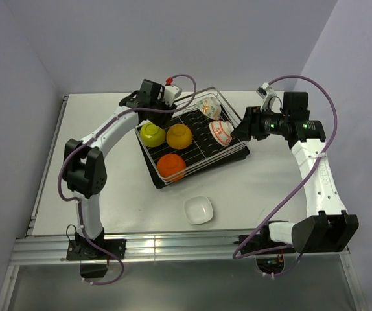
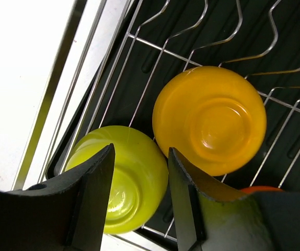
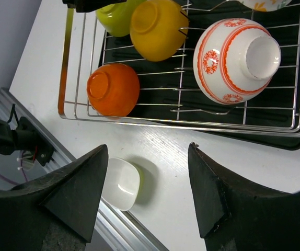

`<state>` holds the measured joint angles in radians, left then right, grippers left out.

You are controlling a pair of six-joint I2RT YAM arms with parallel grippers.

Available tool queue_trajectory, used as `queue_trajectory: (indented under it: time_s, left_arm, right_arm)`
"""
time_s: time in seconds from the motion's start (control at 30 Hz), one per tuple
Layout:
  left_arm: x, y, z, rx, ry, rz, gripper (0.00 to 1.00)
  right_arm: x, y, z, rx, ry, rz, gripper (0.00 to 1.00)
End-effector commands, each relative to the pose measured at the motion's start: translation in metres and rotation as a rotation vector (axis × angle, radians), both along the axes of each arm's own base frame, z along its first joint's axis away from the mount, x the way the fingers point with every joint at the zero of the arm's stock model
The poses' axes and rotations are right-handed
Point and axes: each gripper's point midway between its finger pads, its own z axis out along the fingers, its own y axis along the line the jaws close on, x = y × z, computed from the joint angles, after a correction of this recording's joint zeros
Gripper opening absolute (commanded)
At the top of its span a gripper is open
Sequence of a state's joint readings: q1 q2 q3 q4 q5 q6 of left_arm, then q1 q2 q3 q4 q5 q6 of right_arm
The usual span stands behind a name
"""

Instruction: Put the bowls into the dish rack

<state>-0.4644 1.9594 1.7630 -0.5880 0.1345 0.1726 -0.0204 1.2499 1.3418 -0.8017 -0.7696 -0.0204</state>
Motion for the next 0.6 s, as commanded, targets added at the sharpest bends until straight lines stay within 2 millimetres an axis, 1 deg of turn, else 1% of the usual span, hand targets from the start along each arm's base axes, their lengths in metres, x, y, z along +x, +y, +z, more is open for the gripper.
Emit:
queue_trajectory:
  time_s: [0.0,0.1,0.2,0.27,0.37,0.43,0.47,0.5,0.57]
  left_arm:
    - [0.016,-0.013,0.018,-0.026,-0.071,-0.035,0.5]
    - [0.018,-0.017,0.004,-0.026,-0.051,-0.044,0.5]
    - [0.015,-0.022,-0.01,-0.025,-0.025,-0.077,0.5]
    - [0.011,-0.024,-0.015,-0.036,-0.012,-0.099,0.51]
    - [0.003,-0.03,-0.02,-0.052,0.011,-0.152,0.52]
    - [-0.003,-0.032,-0.018,-0.059,0.012,-0.191,0.52]
    - [-0.009,-0.034,-0.021,-0.066,0.024,-0.215,0.53]
    - [-0.011,-0.034,-0.018,-0.064,0.014,-0.229,0.53]
    - [-0.015,-0.034,-0.023,-0.052,0.025,-0.248,0.53]
  right_arm:
    - [0.004,-0.006,0.0,-0.027,-0.028,-0.029,0.69]
    - [0.008,-0.007,-0.004,-0.03,-0.015,-0.039,0.69]
    - [0.01,-0.007,-0.007,-0.028,-0.004,-0.04,0.68]
    - [0.01,-0.007,-0.008,-0.026,0.003,-0.038,0.68]
    - [0.011,-0.006,-0.009,-0.025,0.008,-0.038,0.68]
    - [0.012,-0.007,-0.009,-0.022,0.01,-0.039,0.68]
    - [0.013,-0.006,-0.008,-0.021,0.009,-0.038,0.68]
    - [0.013,-0.007,-0.009,-0.022,0.012,-0.039,0.68]
    - [0.014,-0.007,-0.009,-0.021,0.015,-0.04,0.68]
